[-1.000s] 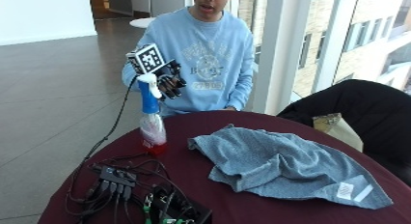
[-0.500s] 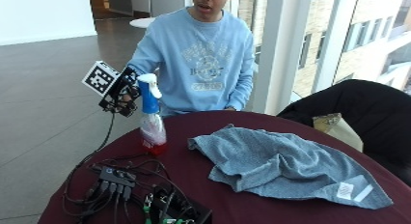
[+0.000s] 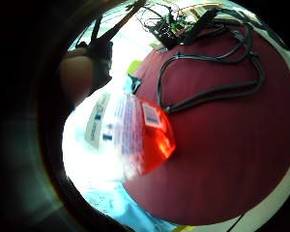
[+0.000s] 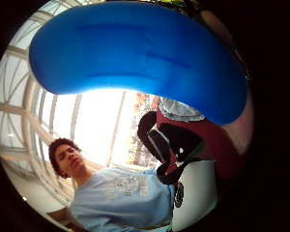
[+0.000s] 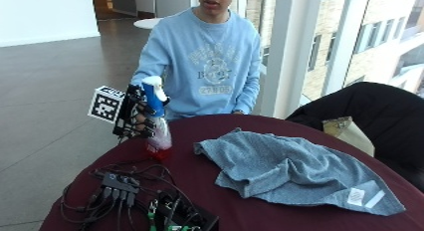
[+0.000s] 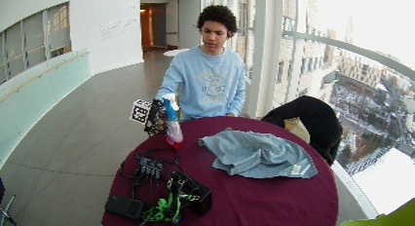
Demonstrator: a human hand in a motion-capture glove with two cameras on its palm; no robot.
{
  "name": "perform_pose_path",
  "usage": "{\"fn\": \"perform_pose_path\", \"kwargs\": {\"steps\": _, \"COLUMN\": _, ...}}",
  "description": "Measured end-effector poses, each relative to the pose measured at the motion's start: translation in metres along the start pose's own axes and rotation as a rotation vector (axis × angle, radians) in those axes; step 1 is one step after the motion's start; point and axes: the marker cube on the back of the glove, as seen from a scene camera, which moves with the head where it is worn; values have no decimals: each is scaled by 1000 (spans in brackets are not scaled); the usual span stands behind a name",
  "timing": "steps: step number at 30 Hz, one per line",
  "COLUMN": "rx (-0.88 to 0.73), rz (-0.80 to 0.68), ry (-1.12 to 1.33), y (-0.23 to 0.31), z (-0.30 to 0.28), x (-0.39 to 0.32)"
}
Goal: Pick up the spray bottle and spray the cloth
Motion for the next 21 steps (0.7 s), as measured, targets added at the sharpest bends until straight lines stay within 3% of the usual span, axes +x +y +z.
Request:
{"fn": "perform_pose_path", "kwargs": {"steps": 12, "rx": 47, "rz": -73, "ry": 70, "y": -24, "z": 16, "x": -22}}
{"fn": "perform_pose_path", "kwargs": {"steps": 15, "rx": -4, "rz": -87, "ry": 129, "y": -39, "z": 24, "x": -42}}
{"fn": "perform_pose_path", "kwargs": {"steps": 21, "rx": -202, "rz": 26, "ry": 320, "y": -88, "z": 56, "x": -90}}
